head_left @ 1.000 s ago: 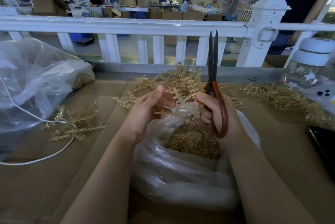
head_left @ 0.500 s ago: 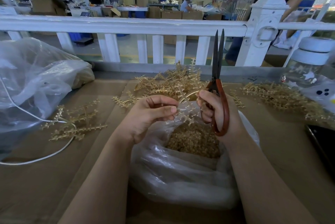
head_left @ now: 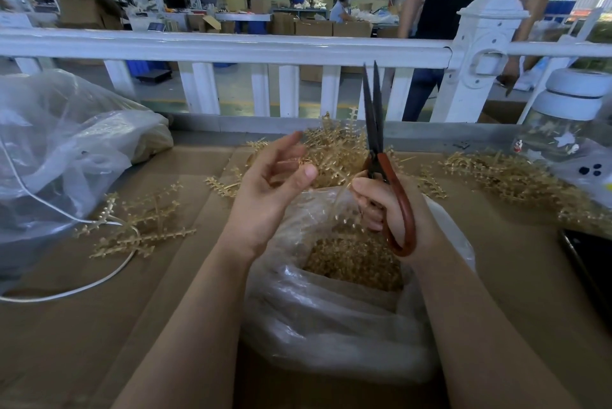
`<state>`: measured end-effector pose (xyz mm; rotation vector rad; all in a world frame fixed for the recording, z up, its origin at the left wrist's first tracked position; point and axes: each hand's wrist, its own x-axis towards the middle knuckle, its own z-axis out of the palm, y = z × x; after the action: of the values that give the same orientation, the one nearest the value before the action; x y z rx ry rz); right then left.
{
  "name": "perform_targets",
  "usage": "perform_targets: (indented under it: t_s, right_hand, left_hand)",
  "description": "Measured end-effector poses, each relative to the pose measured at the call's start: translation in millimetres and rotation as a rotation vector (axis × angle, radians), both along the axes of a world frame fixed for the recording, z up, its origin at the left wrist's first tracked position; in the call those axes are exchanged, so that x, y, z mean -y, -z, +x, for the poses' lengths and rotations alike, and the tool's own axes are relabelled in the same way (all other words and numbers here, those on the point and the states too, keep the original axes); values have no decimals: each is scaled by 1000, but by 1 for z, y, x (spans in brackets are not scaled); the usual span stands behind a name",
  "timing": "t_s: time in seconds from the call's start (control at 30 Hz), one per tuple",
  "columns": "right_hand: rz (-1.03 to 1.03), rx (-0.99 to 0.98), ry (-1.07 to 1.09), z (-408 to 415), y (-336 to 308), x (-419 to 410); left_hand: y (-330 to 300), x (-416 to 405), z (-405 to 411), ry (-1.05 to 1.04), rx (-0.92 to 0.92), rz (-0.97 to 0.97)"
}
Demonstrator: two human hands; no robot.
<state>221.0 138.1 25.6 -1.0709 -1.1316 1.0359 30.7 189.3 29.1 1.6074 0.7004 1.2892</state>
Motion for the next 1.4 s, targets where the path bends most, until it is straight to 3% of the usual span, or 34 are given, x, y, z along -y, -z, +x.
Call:
perform_targets:
  t_s: [0.2,0.27,0.37,0.5,0.67,0.87,1.03,1.4]
  right_hand:
    - [-80,128,-5,-4,2,-3]
    - [-93,127,44,-4,2,-5]
    - [-85,157,88,-3,1,-5]
    - [-27,101,63,-6,0,-1]
    - [62,83,218,-6,1,1]
    - [93,350,423,-8,6,-3]
    - [49,523,430,-8,11,-7]
    - [117,861,403,-13,17,-5]
  left_hand:
    - [6,-2,10,-258,-544,599]
    - [8,-1,9,-279,-664,658]
    - [7,0,9,-242,-680,619]
    - [2,1,9,-73,-458,314]
    - [-4,1,1,18,22,-244]
    - [-4,-7,1,39,460,-666]
    - [-4,-9,0,21,661,-750]
    - [-1,-7,8,67,706,-757]
